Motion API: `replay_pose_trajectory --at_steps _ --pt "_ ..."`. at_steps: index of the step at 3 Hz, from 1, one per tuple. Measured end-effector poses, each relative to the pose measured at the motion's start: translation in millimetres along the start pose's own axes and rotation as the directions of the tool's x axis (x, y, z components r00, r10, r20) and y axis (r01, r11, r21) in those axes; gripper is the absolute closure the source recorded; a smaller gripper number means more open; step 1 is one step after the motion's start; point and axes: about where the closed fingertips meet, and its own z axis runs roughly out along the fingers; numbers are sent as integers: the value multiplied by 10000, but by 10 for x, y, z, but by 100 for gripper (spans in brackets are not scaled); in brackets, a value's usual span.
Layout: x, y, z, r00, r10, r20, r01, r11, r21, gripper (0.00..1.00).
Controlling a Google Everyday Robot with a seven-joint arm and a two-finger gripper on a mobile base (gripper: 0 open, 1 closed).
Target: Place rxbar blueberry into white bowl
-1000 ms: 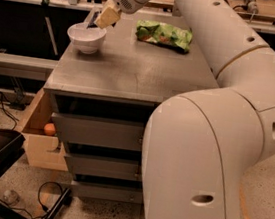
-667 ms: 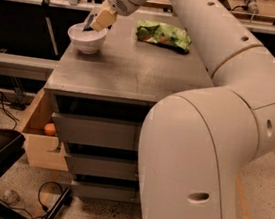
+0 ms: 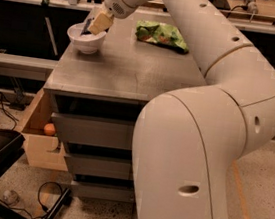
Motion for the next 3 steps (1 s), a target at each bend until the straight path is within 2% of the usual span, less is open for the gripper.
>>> replay_pose_trajectory --at_steps 2,3 --pt "2 33 76 10000 -3 -21 3 9999 -113 36" --pt "5 55 127 10000 -3 -36 3 9998 -190 4"
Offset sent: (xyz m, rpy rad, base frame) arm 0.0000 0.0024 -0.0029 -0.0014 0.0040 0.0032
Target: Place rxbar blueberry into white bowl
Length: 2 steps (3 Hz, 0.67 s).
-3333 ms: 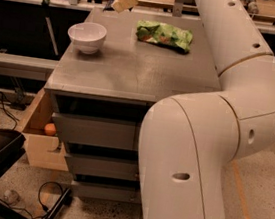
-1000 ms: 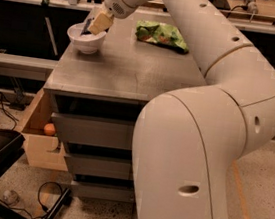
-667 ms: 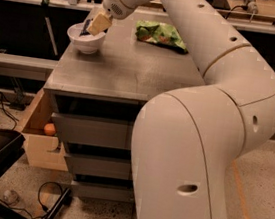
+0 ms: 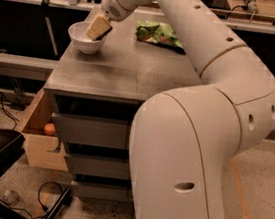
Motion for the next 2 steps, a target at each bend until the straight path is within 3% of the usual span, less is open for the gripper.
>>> replay_pose_trajectory --at_steps 2 --pt "2 9 20 10000 1 -7 -1 10000 -30 0"
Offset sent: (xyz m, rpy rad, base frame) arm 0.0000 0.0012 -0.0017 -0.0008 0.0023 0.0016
